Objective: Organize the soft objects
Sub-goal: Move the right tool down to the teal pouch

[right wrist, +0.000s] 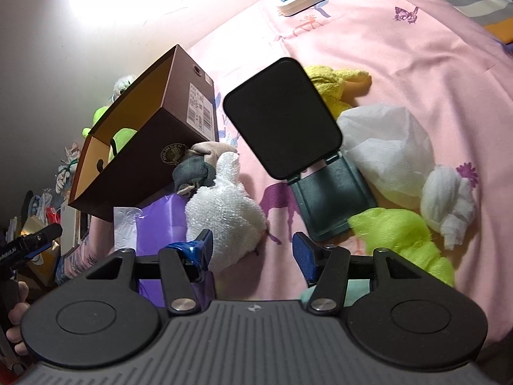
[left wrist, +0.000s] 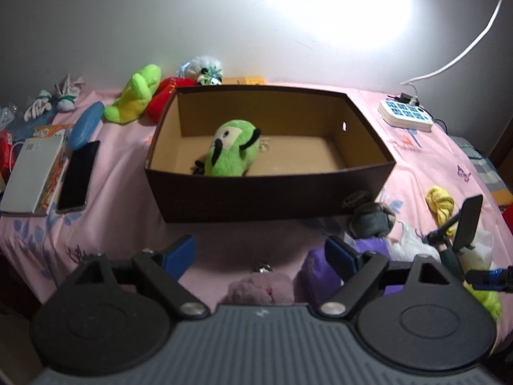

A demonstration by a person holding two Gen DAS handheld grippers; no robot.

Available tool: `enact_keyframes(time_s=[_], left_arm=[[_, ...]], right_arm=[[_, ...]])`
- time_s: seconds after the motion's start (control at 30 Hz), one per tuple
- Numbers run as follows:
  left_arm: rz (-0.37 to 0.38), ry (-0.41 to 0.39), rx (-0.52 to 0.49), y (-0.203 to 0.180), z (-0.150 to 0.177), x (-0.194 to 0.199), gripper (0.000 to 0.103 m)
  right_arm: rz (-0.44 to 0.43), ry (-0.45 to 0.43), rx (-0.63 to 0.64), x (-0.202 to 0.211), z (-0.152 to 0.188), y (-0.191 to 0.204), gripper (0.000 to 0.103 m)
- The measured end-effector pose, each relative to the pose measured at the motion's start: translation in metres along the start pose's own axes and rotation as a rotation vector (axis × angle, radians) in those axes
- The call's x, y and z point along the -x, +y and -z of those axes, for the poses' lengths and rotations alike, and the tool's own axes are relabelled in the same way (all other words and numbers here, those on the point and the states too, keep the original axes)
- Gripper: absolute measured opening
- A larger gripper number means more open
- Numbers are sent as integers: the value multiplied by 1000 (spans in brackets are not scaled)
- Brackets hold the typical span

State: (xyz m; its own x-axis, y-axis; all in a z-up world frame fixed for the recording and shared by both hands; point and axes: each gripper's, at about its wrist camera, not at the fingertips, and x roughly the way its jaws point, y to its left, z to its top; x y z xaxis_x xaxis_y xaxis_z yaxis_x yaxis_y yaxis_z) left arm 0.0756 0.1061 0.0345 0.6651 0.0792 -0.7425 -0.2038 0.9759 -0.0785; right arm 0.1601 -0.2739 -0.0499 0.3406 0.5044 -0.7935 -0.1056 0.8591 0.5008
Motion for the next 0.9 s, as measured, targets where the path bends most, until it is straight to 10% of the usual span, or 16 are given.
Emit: enact_keyframes(time_s=[0.33,0.9], left_arm=[[139,23,-97,-50,28,11,89],[37,149,13,-43,67,6,91]], right_arm=[[29,129,114,29,26,-39,39],[-49,185,354,0,64,-14,40]])
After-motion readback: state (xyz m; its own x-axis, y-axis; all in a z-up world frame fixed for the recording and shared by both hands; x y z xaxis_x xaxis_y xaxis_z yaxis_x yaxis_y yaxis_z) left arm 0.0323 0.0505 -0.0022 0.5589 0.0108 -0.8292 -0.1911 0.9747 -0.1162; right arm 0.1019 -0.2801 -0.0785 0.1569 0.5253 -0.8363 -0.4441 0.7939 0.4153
